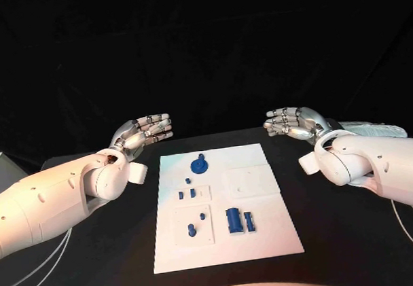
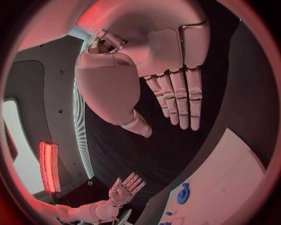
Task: Assemble the parts on the task board
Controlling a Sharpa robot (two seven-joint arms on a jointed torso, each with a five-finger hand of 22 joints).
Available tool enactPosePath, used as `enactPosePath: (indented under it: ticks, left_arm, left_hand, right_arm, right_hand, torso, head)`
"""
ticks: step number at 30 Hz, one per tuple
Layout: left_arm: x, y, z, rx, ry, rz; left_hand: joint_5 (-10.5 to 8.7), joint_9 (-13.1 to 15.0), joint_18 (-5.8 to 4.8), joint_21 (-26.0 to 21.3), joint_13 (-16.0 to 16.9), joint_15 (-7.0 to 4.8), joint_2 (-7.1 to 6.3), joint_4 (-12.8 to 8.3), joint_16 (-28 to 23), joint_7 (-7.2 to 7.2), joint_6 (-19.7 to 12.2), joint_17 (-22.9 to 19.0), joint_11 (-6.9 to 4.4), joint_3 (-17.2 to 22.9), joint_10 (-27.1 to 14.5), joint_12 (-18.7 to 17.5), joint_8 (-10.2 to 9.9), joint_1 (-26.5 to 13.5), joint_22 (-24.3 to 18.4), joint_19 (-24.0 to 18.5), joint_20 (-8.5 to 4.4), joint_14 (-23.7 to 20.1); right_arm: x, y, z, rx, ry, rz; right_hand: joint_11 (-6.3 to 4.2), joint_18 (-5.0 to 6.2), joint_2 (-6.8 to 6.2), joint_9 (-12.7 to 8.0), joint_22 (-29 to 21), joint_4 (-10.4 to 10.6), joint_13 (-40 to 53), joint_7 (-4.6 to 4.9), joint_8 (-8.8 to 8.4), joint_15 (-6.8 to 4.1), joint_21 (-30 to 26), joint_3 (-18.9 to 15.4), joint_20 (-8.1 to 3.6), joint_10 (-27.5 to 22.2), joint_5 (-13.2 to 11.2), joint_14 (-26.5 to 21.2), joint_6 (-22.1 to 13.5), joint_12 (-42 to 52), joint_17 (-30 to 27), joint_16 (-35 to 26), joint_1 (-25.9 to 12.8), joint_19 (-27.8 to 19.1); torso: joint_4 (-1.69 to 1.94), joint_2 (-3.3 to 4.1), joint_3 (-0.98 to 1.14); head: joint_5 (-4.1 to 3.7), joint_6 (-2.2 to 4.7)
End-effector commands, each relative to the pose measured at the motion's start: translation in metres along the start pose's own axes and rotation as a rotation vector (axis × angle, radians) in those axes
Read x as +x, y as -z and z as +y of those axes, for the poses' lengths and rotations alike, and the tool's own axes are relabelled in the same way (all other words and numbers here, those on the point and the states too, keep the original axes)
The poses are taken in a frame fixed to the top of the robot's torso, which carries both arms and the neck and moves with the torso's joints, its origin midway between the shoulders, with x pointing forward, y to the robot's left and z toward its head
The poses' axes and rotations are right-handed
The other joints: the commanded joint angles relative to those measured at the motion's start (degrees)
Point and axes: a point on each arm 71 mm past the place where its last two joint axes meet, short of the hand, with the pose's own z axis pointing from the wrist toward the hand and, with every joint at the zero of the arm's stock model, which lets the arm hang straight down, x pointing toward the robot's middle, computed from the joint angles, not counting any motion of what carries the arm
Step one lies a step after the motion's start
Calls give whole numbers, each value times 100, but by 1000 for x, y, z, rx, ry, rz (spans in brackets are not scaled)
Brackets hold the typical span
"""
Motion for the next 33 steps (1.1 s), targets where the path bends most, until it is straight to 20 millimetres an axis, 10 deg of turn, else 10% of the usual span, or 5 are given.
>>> enactPosePath:
  ticks: [1, 4, 5, 17, 33]
  left_arm:
    - [5, 0, 0, 4, -1, -6]
    - [11, 1, -1, 9, -1, -32]
    - [14, 1, -1, 11, -1, -41]
    - [58, 14, -5, 33, -12, -217]
    - [87, 28, -11, 32, -28, -331]
  left_hand:
    - [-497, -803, -608, -214, -220, -591, 571, -524, -871, -699, -2734, -953, -634, -1450, -3265, -427, -957, -2195, -650, -2954, -991, -2758]
    - [-497, -803, -608, -214, -220, -591, 571, -524, -871, -699, -2734, -953, -634, -1450, -3265, -427, -957, -2812, -650, -2954, -991, -2758]
    - [-497, -803, -608, -214, -220, -591, 571, -524, -871, -699, -2734, -953, -634, -1450, -3265, -427, -957, -6919, -650, -2954, -991, -2758]
    - [-497, -803, -608, -214, -220, -591, 571, -524, -871, -699, -2734, -953, -634, -1450, -3265, -427, -957, -6919, -650, -2954, -991, -2758]
    - [-497, -803, -608, -214, -220, -591, 571, -524, -871, -699, -2734, -953, -634, -1450, -3265, -427, -957, -6919, -650, -2954, -991, -2758]
  right_arm:
    - [6, 2, 3, -8, -29, -20]
    - [17, 5, 10, -23, -89, -49]
    - [21, 6, 12, -28, -111, -60]
    - [63, 28, 43, -36, -356, -194]
    - [67, 31, 46, -33, -374, -204]
  right_hand:
    - [-557, -653, 685, -1099, -2156, -274, -1224, -773, -1230, -372, -227, -2091, -755, -3365, -451, -3469, -2721, -1020, -2183, -1227, -1986, -3646]
    - [-557, -653, 685, -1099, -2156, -274, -1224, -773, -1230, -372, -227, -2091, -755, -3365, -451, -3469, -2721, -1020, -2183, -1227, -6225, -3646]
    - [-557, -653, 685, -1099, -2156, -274, -1224, -773, -1230, -372, -227, -2091, -755, -3365, -451, -3469, -2721, -1020, -2183, -1227, -6225, -3646]
    - [-557, -653, 685, -1099, -2156, -274, -1224, -773, -1230, -372, -227, -2091, -755, -3365, -451, -3469, -2721, -1020, -2183, -1227, -6225, -3646]
    - [-557, -653, 685, -1099, -2156, -274, -1224, -773, -1230, -372, -227, -2091, -755, -3365, -451, -3469, -2721, -1020, -2183, -1227, -6225, -3646]
  torso:
    - [26, 3, -4]
    - [72, 0, -4]
    - [90, -2, -5]
    - [309, -20, -6]
    - [331, -21, -7]
  head:
    - [-17, 69]
    - [-36, 212]
    - [-43, 265]
    - [-132, 947]
    - [-141, 1014]
